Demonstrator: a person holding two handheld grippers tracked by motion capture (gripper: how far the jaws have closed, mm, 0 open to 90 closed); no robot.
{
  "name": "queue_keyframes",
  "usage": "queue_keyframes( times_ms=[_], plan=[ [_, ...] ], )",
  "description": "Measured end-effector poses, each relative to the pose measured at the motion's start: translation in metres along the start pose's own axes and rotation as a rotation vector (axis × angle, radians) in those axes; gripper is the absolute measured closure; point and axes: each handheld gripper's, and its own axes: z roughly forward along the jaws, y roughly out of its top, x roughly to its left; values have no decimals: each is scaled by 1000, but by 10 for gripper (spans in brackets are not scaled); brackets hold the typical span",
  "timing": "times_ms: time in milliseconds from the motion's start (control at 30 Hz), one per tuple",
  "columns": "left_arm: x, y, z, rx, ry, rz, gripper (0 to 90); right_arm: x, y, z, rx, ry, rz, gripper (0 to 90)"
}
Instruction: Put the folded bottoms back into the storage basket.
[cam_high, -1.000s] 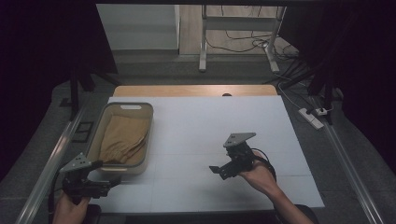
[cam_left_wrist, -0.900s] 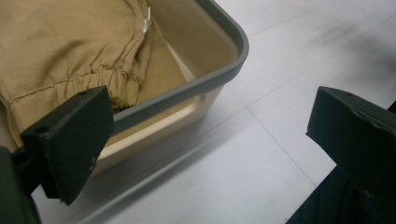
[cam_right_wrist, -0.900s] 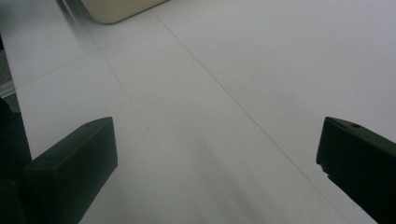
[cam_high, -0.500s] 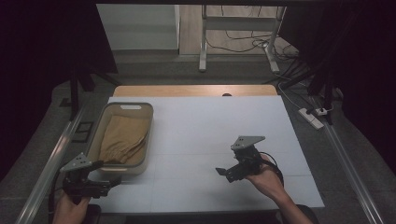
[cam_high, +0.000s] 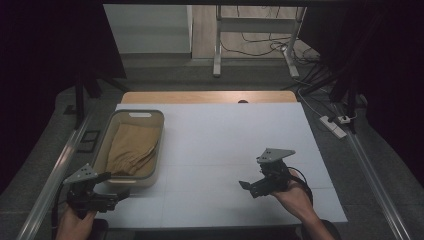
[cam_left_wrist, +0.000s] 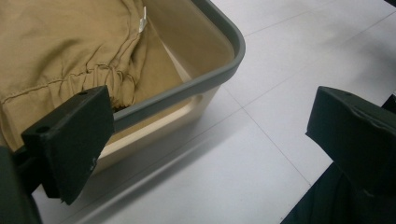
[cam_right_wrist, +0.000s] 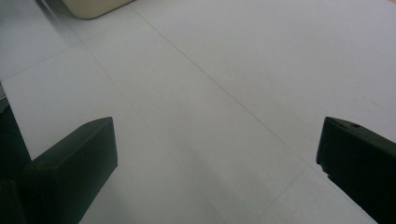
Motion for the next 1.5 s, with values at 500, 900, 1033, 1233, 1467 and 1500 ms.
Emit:
queue_keyframes(
  times_ms=[500, 900, 1033, 1233, 1467, 1500],
  plan=[
    [0, 0, 0, -1, -2, -3, 15, -4, -16, -16, -3, -30, 53, 0],
    [0, 0, 0, 0, 2, -7, 14, -6, -29, -27, 8, -54, 76, 0],
    [0, 0, 0, 0, 4, -9, 14, -7, -34, -32, 6, -57, 94, 0],
    [0, 0, 1, 2, 6, -6, 14, -10, -42, -40, -2, -69, 123, 0],
    [0, 0, 1, 3, 8, -8, 14, -11, -51, -48, 1, -83, 147, 0],
    [0, 0, 1, 3, 8, -8, 14, -11, -52, -49, 3, -85, 149, 0]
  ],
)
